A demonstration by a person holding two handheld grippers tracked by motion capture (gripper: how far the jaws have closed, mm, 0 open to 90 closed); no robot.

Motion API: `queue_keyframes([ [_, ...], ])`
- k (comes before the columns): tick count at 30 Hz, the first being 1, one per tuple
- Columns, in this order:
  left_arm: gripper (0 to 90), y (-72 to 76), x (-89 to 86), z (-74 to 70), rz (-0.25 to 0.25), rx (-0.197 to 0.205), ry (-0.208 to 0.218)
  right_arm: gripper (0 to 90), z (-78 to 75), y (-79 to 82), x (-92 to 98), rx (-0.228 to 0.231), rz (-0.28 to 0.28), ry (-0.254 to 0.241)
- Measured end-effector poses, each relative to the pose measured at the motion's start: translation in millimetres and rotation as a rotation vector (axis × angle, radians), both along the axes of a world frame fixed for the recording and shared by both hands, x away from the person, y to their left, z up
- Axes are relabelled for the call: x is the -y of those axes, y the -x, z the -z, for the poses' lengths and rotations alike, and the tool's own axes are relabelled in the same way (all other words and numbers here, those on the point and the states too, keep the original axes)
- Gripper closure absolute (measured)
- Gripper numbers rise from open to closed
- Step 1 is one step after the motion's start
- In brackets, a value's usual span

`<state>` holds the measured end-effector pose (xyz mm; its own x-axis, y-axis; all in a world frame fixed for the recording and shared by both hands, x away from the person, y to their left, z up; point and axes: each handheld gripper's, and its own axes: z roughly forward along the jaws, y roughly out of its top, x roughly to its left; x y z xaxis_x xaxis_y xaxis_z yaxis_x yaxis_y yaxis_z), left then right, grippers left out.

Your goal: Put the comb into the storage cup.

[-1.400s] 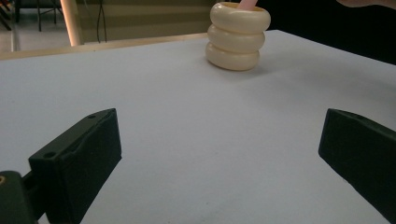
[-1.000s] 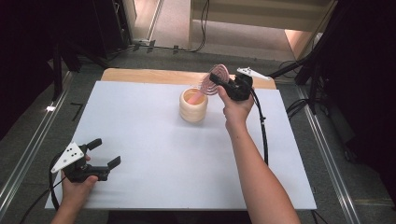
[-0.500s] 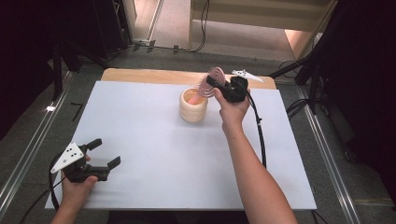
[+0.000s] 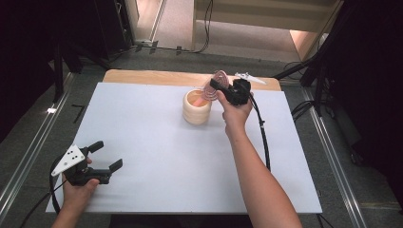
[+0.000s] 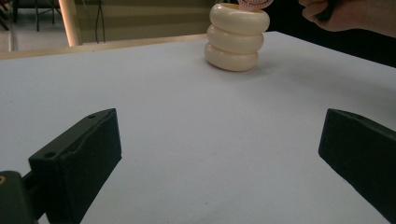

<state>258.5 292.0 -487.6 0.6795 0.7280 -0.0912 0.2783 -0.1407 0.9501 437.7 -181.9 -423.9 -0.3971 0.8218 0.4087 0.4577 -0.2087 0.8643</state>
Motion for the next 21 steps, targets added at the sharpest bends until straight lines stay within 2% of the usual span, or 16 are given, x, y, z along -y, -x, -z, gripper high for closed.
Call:
queue_keyframes([
  [2, 0.0, 0.1, -0.1, -0.1, 0.0, 0.0, 0.0, 58.2, 0.1, 0.2, 1.7, -0.008, -0.01, 0.003],
  [7, 0.0, 0.0, 0.0, -0.1, 0.0, 0.0, -0.002, 41.4, -1.5, 2.0, 10.0, 0.006, -0.04, -0.024],
  [9, 0.0, 0.0, 0.1, 0.0, 0.001, 0.0, 0.0, 33.6, -3.7, 3.9, 12.7, 0.015, -0.046, -0.018],
  [11, 0.0, -0.1, 0.0, -0.1, 0.001, 0.0, -0.002, 21.4, -6.2, 5.7, 14.9, 0.014, -0.057, -0.017],
  [13, 0.0, -0.2, 0.2, -0.1, 0.001, 0.001, 0.002, 7.5, -8.2, 8.0, 16.7, 0.016, -0.064, 0.012],
  [15, 0.0, -0.1, 0.1, -0.1, 0.0, 0.001, 0.0, 0.0, -9.0, 11.6, 18.2, 0.034, -0.088, 0.046],
  [18, 0.0, 0.0, 0.1, -0.2, 0.002, 0.001, -0.001, 0.0, -10.0, 18.4, 19.8, 0.048, -0.127, 0.085],
  [20, 0.0, 0.2, 0.4, -0.2, 0.005, 0.002, 0.0, 0.0, -10.3, 24.5, 20.3, 0.067, -0.123, 0.109],
  [21, 0.0, 0.2, 0.5, -0.3, 0.004, 0.003, -0.001, 0.0, -10.1, 26.9, 21.3, 0.074, -0.125, 0.105],
])
